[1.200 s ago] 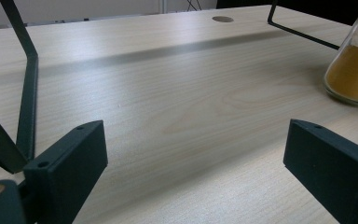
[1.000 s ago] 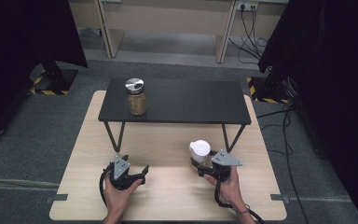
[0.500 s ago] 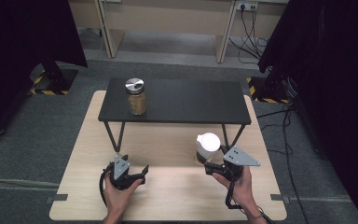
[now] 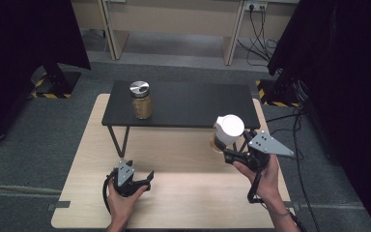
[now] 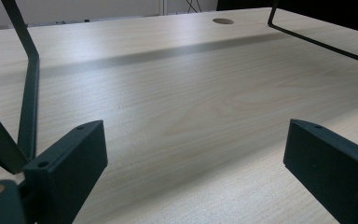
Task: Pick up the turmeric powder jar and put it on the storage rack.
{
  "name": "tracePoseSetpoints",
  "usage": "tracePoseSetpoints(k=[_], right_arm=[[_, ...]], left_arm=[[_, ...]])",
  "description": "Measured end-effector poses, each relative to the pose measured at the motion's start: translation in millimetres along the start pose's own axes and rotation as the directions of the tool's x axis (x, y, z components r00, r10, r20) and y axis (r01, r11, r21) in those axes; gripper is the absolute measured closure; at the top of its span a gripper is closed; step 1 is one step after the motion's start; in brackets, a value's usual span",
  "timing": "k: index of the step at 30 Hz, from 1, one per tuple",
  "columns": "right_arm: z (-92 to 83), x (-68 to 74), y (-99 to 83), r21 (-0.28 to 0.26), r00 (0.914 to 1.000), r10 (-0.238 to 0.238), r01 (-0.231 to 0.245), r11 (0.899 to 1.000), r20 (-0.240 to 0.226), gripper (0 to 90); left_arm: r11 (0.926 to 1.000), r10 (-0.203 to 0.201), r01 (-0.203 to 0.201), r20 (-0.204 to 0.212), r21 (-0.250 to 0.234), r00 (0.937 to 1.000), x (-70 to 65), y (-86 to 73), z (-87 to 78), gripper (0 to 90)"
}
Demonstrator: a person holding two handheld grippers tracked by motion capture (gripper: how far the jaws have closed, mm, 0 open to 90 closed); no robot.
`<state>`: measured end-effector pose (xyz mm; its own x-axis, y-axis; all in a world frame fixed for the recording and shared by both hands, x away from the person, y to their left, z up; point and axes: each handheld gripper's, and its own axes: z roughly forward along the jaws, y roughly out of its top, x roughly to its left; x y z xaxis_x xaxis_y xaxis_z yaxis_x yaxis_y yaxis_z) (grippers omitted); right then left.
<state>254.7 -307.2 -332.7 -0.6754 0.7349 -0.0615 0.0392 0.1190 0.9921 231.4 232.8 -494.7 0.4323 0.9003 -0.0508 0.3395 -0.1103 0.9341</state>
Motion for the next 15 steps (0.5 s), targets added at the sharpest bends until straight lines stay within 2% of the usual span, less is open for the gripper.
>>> tracePoseSetpoints(k=[3, 8, 15], right_arm=[[3.0, -5.4, 13.6, -0.004, 0.9995, -0.014, 0.014, 1.000, 0.028, 30.7], [8.7, -11.8, 28.4, -0.002, 0.9986, -0.026, 0.026, 1.000, 0.045, 30.7], [13.4, -17.2, 38.0, -0.004, 0.9987, -0.022, 0.022, 1.000, 0.046, 30.6]], left_arm=[[1.0000, -0.002, 0.002, 0.000, -0.001, 1.0000, 0.2, -0.2, -0.1, 5.3], [1.0000, -0.001, 0.001, 0.000, 0.000, 1.0000, 0.2, 0.1, -0.1, 5.3], [1.0000, -0.003, 0.003, 0.000, -0.002, 1.0000, -0.1, -0.4, -0.1, 5.3]])
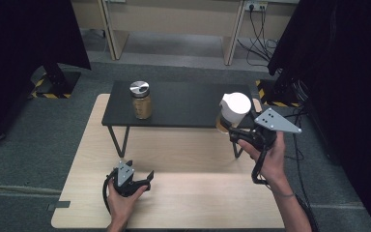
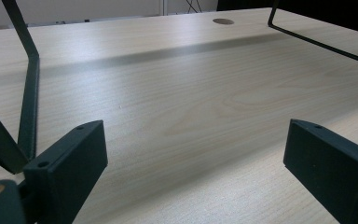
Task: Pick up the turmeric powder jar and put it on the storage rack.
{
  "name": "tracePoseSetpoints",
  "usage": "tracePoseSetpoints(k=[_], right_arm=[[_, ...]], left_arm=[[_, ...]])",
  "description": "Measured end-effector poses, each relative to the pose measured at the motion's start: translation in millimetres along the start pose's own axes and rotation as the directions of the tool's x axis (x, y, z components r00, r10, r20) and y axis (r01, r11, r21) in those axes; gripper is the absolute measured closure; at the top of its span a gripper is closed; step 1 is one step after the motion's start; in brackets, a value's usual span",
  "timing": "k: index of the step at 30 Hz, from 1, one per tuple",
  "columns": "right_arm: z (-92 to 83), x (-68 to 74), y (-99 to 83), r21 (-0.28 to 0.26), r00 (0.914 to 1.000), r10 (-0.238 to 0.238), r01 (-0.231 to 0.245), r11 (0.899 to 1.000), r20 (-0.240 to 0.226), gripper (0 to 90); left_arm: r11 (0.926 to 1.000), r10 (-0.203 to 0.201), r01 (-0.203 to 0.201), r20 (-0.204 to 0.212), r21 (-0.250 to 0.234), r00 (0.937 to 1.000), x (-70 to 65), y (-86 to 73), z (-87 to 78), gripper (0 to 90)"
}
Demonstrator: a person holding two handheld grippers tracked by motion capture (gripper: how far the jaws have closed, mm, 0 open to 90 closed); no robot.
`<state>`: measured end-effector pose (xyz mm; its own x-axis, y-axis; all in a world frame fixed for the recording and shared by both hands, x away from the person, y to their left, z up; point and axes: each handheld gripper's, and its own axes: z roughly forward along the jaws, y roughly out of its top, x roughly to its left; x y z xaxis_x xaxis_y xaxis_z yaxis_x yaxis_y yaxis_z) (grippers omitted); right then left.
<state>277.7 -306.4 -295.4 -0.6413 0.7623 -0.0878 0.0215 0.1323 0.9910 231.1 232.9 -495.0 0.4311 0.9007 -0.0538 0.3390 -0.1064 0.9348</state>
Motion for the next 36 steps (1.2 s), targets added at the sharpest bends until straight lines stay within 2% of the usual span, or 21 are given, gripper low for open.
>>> tracePoseSetpoints(k=[6, 10, 14, 15, 18, 27, 36], right_arm=[[5.4, -3.6, 9.3, 0.019, 0.9999, 0.014, -0.014, 1.000, 0.010, 30.6], [14.6, -7.1, 19.4, 0.043, 0.9986, 0.041, -0.043, 0.998, 0.032, 30.6], [22.2, -8.7, 24.7, 0.064, 0.9974, 0.050, -0.053, 0.997, 0.052, 30.6], [29.4, -9.7, 29.4, 0.088, 0.9954, 0.065, -0.071, 0.994, 0.071, 30.6], [39.3, -10.6, 33.7, 0.114, 0.9914, 0.084, -0.095, 0.989, 0.100, 30.6], [70.7, -16.7, 30.7, 0.163, 0.9840, 0.103, -0.126, 0.979, 0.145, 30.6], [89.3, -15.0, 24.2, 0.173, 0.9803, 0.087, -0.118, 0.978, 0.178, 30.6]], left_arm=[[1.0000, 0.000, 0.000, -0.001, 0.001, 1.0000, -0.1, 0.1, -0.1, 5.3], [1.0000, -0.002, 0.002, -0.003, -0.002, 1.0000, -0.7, -0.6, -0.3, 5.3], [1.0000, 0.001, -0.001, -0.004, -0.003, 1.0000, -0.9, -0.7, -0.5, 5.3], [1.0000, 0.000, 0.000, -0.004, -0.004, 1.0000, -0.9, -0.9, -0.5, 5.3], [1.0000, -0.002, 0.002, -0.004, -0.005, 1.0000, -0.7, -1.0, -0.5, 5.3], [1.0000, -0.004, 0.004, -0.003, -0.007, 1.0000, -0.1, -1.4, -0.8, 5.3], [1.0000, -0.003, 0.003, -0.006, -0.007, 1.0000, -0.8, -1.5, -0.8, 5.3]])
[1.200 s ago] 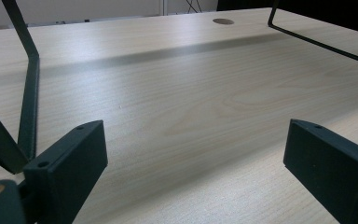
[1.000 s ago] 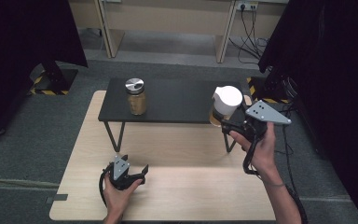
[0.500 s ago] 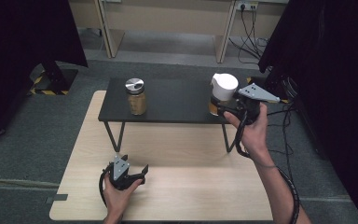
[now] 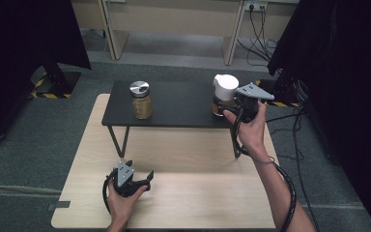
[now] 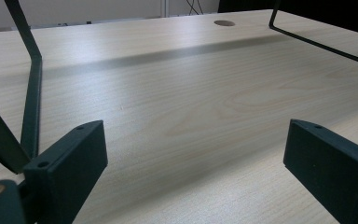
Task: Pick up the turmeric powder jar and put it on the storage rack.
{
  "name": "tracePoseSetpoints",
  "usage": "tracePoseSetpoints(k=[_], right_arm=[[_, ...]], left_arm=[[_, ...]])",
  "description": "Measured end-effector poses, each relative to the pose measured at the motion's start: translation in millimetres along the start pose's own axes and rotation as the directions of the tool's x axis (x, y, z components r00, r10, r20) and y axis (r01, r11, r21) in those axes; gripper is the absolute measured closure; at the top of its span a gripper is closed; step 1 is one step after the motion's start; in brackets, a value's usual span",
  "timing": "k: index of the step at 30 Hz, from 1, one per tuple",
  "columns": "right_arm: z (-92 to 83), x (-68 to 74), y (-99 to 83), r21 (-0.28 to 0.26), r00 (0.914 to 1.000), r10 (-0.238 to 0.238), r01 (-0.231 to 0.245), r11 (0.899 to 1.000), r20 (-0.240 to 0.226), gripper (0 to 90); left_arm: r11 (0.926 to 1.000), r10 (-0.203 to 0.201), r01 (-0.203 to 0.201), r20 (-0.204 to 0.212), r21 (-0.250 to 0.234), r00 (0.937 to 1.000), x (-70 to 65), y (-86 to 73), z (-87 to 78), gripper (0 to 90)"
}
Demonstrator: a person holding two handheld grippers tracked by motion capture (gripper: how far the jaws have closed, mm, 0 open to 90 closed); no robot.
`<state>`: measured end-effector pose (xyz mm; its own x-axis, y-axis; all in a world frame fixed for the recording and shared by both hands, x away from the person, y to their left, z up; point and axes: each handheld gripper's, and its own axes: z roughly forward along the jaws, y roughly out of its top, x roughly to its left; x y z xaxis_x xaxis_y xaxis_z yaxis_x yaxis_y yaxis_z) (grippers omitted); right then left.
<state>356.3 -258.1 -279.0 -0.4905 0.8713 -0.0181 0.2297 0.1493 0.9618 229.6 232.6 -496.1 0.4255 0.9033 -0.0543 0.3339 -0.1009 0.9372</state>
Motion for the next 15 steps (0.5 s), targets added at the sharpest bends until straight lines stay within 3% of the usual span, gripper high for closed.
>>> tracePoseSetpoints(k=[11, 15], right_arm=[[5.1, 3.7, -2.9, 0.004, 0.9999, -0.007, 0.007, 1.000, 0.013, 30.5], [6.5, 1.2, -5.2, -0.003, 0.9999, 0.014, -0.014, 1.000, 0.010, 30.4]], left_arm=[[1.0000, -0.008, 0.008, 0.001, 0.004, 1.0000, 1.0, 0.7, 0.2, 5.3], [1.0000, -0.007, 0.007, -0.001, 0.005, 1.0000, 0.6, 0.9, 0.4, 5.3]])
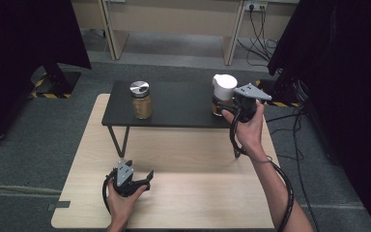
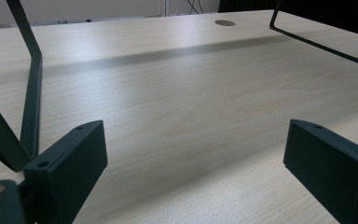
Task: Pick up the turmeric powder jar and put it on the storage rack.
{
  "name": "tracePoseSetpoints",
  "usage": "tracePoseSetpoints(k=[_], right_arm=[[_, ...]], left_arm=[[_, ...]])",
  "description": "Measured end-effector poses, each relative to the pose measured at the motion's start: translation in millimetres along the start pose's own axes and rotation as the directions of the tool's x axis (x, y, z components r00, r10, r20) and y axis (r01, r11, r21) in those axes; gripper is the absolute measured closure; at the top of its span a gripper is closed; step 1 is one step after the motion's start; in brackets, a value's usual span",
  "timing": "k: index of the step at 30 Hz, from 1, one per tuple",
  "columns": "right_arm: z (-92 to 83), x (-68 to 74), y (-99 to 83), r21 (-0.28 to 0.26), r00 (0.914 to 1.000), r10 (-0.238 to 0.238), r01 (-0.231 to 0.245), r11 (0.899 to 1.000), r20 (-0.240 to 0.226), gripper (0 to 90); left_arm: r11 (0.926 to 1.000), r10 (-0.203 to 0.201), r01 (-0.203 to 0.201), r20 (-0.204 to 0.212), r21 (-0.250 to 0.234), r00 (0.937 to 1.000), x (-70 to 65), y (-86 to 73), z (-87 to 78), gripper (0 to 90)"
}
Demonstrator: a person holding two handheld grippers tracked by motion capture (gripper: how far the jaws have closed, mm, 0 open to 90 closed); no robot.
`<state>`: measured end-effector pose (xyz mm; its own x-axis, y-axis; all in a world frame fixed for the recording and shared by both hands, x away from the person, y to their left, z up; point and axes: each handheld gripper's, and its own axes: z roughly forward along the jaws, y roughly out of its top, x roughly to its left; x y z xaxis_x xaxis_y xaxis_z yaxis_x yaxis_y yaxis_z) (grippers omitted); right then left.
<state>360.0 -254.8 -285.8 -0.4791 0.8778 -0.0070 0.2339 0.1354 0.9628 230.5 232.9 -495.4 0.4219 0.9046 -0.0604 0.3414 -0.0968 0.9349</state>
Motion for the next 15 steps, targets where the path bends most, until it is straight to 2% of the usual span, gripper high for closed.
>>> tracePoseSetpoints(k=[15], right_arm=[[-0.7, 5.0, -3.7, -0.012, 0.9998, 0.006, -0.006, 1.000, 0.018, 30.4]], left_arm=[[1.0000, -0.004, 0.004, 0.002, -0.003, 1.0000, 0.6, -0.5, -0.4, 5.2]])
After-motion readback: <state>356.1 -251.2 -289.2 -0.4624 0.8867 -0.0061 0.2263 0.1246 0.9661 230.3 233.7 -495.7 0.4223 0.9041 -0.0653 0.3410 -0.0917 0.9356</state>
